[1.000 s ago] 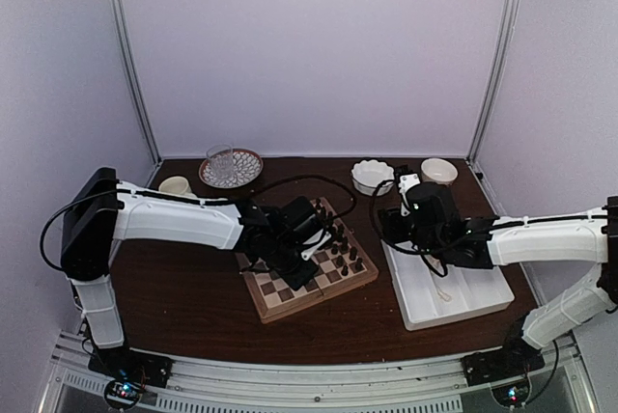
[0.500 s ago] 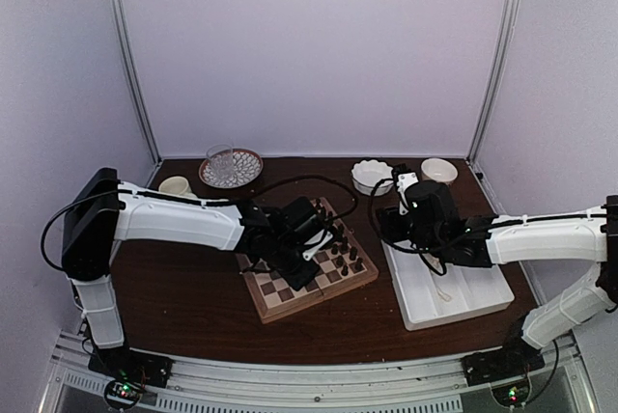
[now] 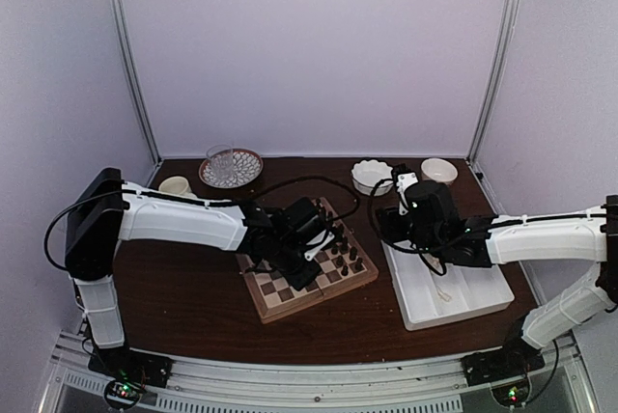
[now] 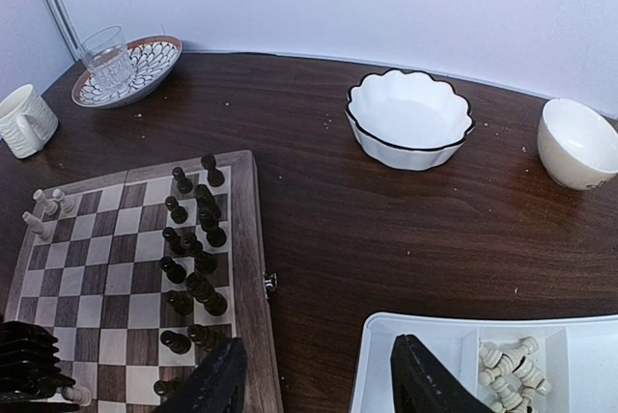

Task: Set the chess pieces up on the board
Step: Pick up the pawn from the chessboard.

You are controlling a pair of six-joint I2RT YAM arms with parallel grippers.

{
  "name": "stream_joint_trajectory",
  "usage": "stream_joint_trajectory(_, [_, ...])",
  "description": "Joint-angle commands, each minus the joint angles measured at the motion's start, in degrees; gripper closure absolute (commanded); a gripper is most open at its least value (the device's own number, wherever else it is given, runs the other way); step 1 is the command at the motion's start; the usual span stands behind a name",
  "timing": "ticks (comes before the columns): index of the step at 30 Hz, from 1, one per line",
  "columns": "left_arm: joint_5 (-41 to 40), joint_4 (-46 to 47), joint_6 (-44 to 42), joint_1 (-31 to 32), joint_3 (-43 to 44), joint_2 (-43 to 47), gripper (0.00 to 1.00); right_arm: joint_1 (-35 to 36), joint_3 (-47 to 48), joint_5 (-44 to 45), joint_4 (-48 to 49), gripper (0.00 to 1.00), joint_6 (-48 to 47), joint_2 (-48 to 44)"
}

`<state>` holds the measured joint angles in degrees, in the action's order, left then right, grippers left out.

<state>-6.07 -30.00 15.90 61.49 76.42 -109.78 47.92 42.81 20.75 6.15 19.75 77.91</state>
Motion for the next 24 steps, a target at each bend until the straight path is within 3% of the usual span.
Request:
stream_joint_trajectory(1, [-0.9, 1.5, -0.8, 0.2, 1.4, -0.6, 0.83, 0.1, 1.3, -0.3, -0.4, 0.46, 0.1, 0.0])
stream_joint_trajectory(7, [-2.0, 1.2, -0.9, 0.2, 1.4, -0.7, 0.90, 0.1, 1.3, -0.3, -0.4, 0.46, 0.1, -0.1])
stream_joint_trajectory(24, [-7.8, 1.5, -0.9, -3.4, -1.5, 2.7, 0.95, 0.1, 1.4, -0.7, -0.5, 0.46, 0.2, 0.4])
